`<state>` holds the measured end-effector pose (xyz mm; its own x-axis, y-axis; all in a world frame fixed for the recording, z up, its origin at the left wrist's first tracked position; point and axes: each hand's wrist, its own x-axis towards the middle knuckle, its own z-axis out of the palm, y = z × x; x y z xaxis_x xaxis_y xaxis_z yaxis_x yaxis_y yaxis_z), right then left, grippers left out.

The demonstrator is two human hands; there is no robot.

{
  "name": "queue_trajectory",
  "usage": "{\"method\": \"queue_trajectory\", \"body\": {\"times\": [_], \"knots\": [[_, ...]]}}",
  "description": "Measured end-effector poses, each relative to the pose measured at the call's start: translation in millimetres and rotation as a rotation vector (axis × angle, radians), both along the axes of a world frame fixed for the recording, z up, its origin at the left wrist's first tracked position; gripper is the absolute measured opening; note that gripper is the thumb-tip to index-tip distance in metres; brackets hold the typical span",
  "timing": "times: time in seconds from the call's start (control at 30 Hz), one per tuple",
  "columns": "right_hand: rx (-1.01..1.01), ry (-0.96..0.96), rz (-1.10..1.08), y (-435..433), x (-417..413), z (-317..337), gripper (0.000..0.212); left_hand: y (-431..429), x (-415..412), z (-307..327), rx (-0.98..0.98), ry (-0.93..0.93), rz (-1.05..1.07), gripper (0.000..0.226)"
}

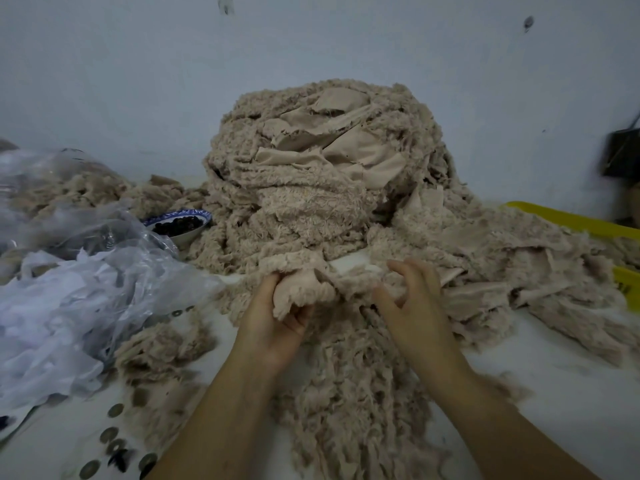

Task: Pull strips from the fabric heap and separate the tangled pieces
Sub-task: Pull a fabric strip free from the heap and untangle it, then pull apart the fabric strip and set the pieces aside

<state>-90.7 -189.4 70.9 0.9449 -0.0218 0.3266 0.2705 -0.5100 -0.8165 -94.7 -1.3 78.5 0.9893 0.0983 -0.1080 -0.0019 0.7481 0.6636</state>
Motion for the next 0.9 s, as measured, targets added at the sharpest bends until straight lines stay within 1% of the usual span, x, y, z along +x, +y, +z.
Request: {"method": "queue_trajectory", "body": {"times": [0.07, 0.1, 0.13, 0.17, 0.23, 0.27, 0.3, 0.33, 0.37, 0.4, 0.43, 0.5, 0.53, 0.57, 0.6, 0.67, 0.7, 0.73, 0.8, 0.83, 0.9], "knots": [[-0.074, -0.096, 0.09, 5, -4, 2, 0.068, -6, -3, 4, 0.084, -0.022, -0.073, 0.025], [-0.118, -0.112, 0.154, 8, -4, 1, 0.068, -10, -7, 6, 0.145, -0.027, -0.11, 0.026], [-0.154, -0.096, 0.214, 10, -3, -1, 0.062, -13, -10, 8, 0.206, -0.033, -0.141, 0.028], [-0.176, -0.049, 0.259, 11, -2, -3, 0.051, -15, -11, 7, 0.246, -0.037, -0.158, 0.03], [-0.197, 0.029, 0.293, 12, 0, -4, 0.019, -17, -12, 5, 0.258, -0.029, -0.124, 0.024], [-0.219, 0.015, 0.299, 10, 1, -4, 0.012, -16, -11, 5, 0.236, -0.002, -0.098, 0.02], [-0.232, -0.011, 0.31, 9, 0, -4, 0.026, -15, -10, 5, 0.191, 0.036, -0.09, 0.023], [-0.219, -0.014, 0.334, 8, 0, -4, 0.035, -12, -9, 5, 0.13, 0.078, -0.108, 0.029], [-0.172, -0.001, 0.361, 8, -1, -3, 0.039, -8, -7, 6, 0.069, 0.11, -0.132, 0.037], [-0.082, 0.024, 0.383, 7, -2, -2, 0.04, -5, -5, 7, 0.013, 0.132, -0.144, 0.043], [0.048, 0.063, 0.407, 8, -4, 0, 0.038, -2, -3, 7, -0.037, 0.13, -0.137, 0.044], [0.432, 0.21, 0.446, 10, -6, 7, 0.036, 0, 0, 5, -0.101, 0.056, -0.103, 0.038], [0.615, 0.284, 0.467, 10, -7, 9, 0.038, -2, 0, 6, -0.086, 0.01, -0.103, 0.04], [0.747, 0.322, 0.474, 10, -7, 11, 0.037, -5, -1, 6, -0.033, -0.021, -0.115, 0.048], [0.813, 0.327, 0.457, 9, -8, 14, 0.034, -10, -2, 7, 0.054, -0.038, -0.133, 0.059], [0.843, 0.289, 0.379, 8, -8, 17, 0.03, -22, -8, 8, 0.325, -0.061, -0.156, 0.075], [0.827, 0.26, 0.332, 7, -7, 16, 0.03, -27, -11, 8, 0.494, -0.083, -0.155, 0.078], [0.789, 0.227, 0.284, 7, -7, 16, 0.03, -32, -14, 7, 0.651, -0.117, -0.137, 0.075], [0.689, 0.152, 0.21, 8, -7, 16, 0.028, -36, -20, 6, 0.904, -0.204, -0.06, 0.059], [0.635, 0.101, 0.209, 9, -9, 16, 0.027, -36, -21, 4, 0.983, -0.239, -0.042, 0.05], [0.529, 0.011, 0.243, 14, -14, 18, 0.023, -36, -20, 1, 1.044, -0.277, -0.026, 0.038]]}}
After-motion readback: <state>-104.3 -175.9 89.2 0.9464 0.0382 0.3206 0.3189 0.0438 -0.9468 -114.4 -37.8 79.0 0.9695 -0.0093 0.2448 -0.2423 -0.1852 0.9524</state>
